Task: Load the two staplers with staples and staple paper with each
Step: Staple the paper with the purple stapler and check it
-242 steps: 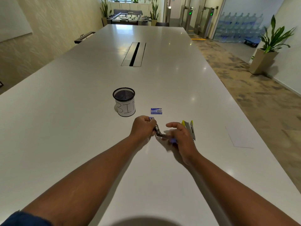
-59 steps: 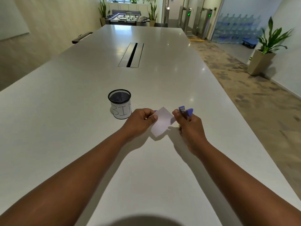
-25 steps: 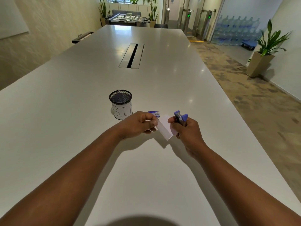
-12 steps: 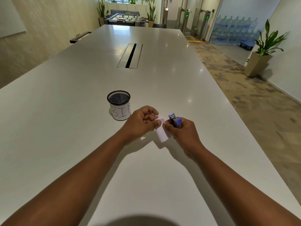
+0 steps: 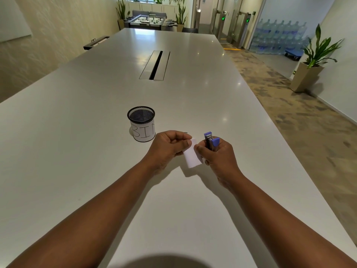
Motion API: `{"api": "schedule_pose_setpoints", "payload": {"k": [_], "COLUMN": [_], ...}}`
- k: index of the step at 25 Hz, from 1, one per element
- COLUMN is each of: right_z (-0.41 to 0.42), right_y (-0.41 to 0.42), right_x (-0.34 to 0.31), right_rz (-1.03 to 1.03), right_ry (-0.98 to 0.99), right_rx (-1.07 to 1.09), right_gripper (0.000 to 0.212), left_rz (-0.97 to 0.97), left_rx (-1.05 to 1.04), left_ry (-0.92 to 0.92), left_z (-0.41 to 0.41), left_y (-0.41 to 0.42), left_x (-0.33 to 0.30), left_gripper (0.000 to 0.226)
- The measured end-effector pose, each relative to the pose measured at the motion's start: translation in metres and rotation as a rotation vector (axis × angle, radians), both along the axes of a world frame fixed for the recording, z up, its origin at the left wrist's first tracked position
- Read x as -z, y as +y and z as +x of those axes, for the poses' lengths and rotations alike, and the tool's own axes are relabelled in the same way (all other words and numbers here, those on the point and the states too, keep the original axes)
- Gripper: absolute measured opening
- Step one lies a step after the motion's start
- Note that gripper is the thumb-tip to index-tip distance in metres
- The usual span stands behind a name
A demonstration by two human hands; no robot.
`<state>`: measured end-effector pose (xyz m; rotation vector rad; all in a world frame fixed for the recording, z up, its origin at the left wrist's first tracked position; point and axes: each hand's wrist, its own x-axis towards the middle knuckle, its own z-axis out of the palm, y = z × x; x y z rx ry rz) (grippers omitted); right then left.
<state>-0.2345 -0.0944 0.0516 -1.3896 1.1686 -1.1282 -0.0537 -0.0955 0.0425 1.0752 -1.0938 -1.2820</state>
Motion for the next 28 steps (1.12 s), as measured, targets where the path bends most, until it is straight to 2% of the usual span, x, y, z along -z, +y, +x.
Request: {"api": "schedule_pose_setpoints", "payload": {"k": [7, 16, 20, 22, 26, 28], "right_z": [0.002, 0.001, 0.003, 0.005, 0.007, 0.008], "right_y": [0.000, 0.000, 0.000, -0.001, -0.002, -0.002], "right_x": [0.000, -0.003, -0.004, -0.003, 0.000, 0.003], "right_rz": [0.048, 0.116, 0.058, 0.036, 0.039, 0.027], "right_ry": [-0.077, -0.028, -0.029, -0.048, -0.056, -0.053], "right_rx": [-0.003, -0.061, -0.044, -0.012, 0.075, 0.096], "right_gripper": [0.003, 0.014, 0.015, 0.015, 0.011, 0.011], "left_rz": [-0.011, -0.071, -0.090, -0.040, 0.146, 0.188], "left_rx": [0.012, 0.054, 0.059, 0.043, 0.039, 0.013], "left_ry": [-0.064, -0.140, -0.196, -0.137, 0.104, 0.133], "left_z": [0.003, 0.005, 0.002, -0.002, -0.008, -0.012], "left_y": [-0.001, -0.002, -0.002, -0.002, 0.002, 0.005], "left_x": [0.000, -0.001, -0.002, -0.002, 0.003, 0.005], "left_gripper": [0.013, 0.014, 0.015, 0.012, 0.010, 0.005]}}
